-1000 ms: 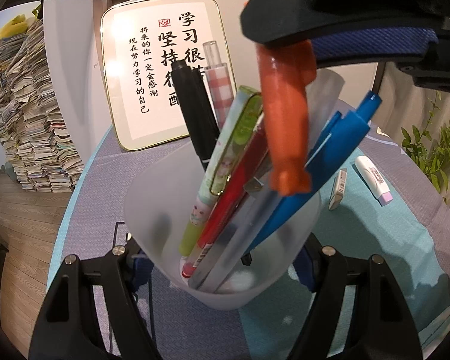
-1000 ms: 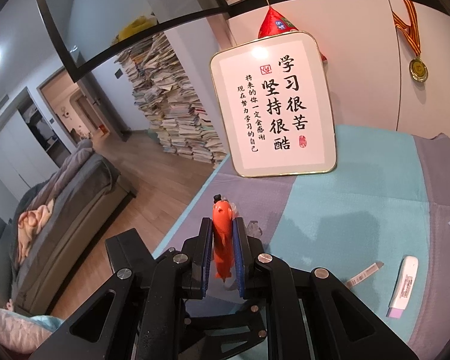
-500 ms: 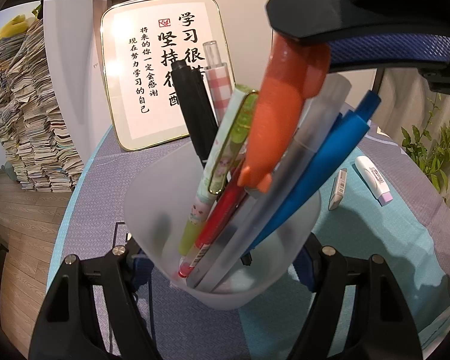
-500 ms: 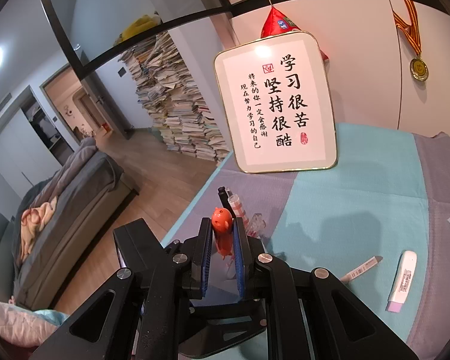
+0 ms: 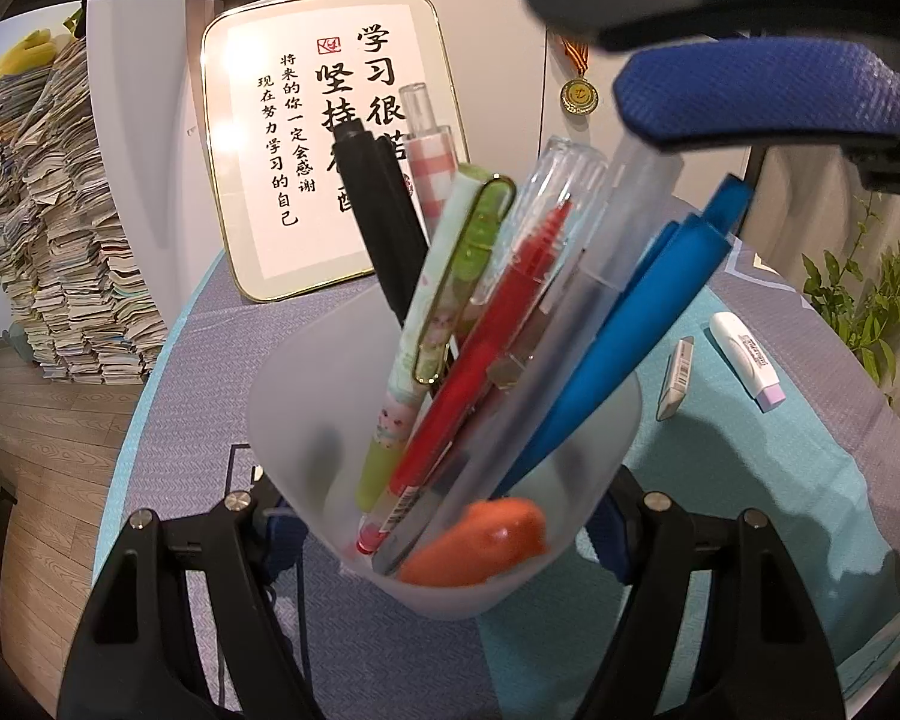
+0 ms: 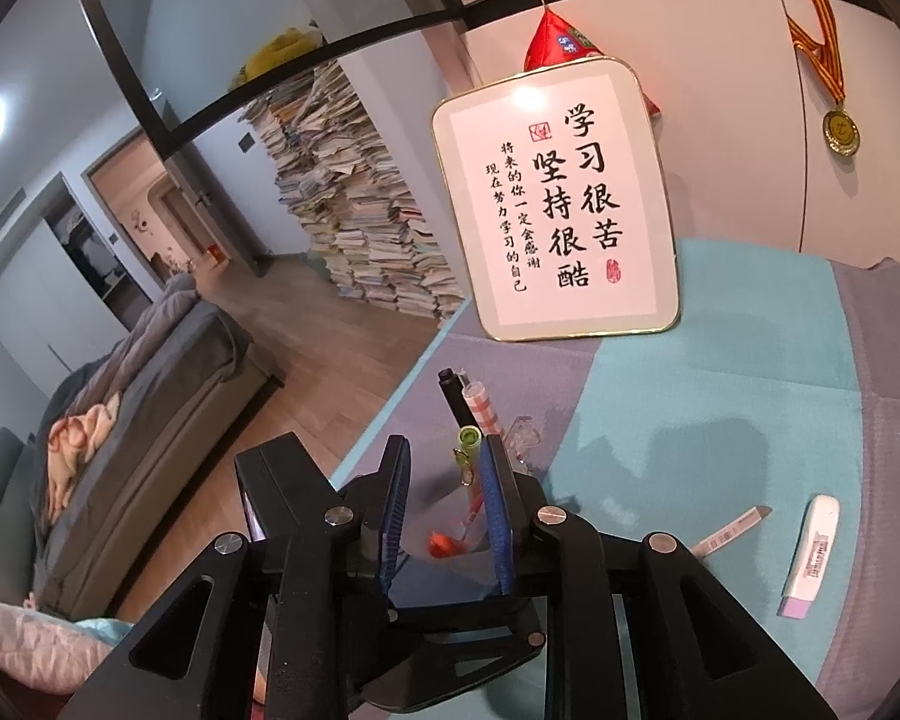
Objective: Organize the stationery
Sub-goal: 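Carry the orange marker over the cup and release it inside, then grasp the white eraser with the right tool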
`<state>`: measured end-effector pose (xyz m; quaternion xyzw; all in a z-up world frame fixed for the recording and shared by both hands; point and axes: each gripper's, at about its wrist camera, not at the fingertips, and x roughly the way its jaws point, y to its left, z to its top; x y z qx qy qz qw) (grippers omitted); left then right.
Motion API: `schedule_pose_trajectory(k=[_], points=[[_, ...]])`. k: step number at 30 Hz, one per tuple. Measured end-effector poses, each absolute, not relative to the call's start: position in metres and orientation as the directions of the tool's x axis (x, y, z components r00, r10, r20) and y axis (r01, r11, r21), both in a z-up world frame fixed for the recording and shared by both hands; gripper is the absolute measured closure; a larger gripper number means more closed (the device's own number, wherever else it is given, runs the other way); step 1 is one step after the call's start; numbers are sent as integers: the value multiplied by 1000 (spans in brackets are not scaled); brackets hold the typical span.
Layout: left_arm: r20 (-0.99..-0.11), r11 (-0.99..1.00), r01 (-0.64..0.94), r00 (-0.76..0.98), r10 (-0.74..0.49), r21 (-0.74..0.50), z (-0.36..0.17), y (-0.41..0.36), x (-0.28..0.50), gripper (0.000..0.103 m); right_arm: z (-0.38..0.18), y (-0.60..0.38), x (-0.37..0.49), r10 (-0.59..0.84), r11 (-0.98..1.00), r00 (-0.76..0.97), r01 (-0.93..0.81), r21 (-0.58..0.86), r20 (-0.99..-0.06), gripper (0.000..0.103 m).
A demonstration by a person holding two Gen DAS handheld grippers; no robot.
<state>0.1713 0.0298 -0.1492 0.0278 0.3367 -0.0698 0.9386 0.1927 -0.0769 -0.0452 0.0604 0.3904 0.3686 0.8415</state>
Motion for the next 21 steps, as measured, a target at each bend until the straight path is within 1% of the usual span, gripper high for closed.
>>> schedule_pose_trajectory(k=[7,10,12,14,17,19,21], points=[[-636,989,149,763,-112,5,-148,29,171,28,-34,-99,191,644,755,492,-529,387,-586,79],[-636,989,150,763,-112,5,-148,29,171,28,-34,-118,195,599,797,536,-471,378,-596,75],[-636,989,150,763,-112,5,-148,29,171,28,-37,-134,199,549,835,570,-411,365,-611,65],[-636,989,149,763,-112,5,-148,29,171,28,-45,-154,205,468,884,599,-312,349,-649,59],[-636,989,149,763,-112,5,-148,29,171,28,-64,-177,217,415,907,574,-193,375,-706,58],[-636,989,149,763,-112,5,-148,29,171,28,-82,-186,227,424,897,518,-128,423,-742,58],[-636,989,149,763,-112,4,-148,29,171,28,-97,-189,234,423,895,479,-87,438,-770,58]])
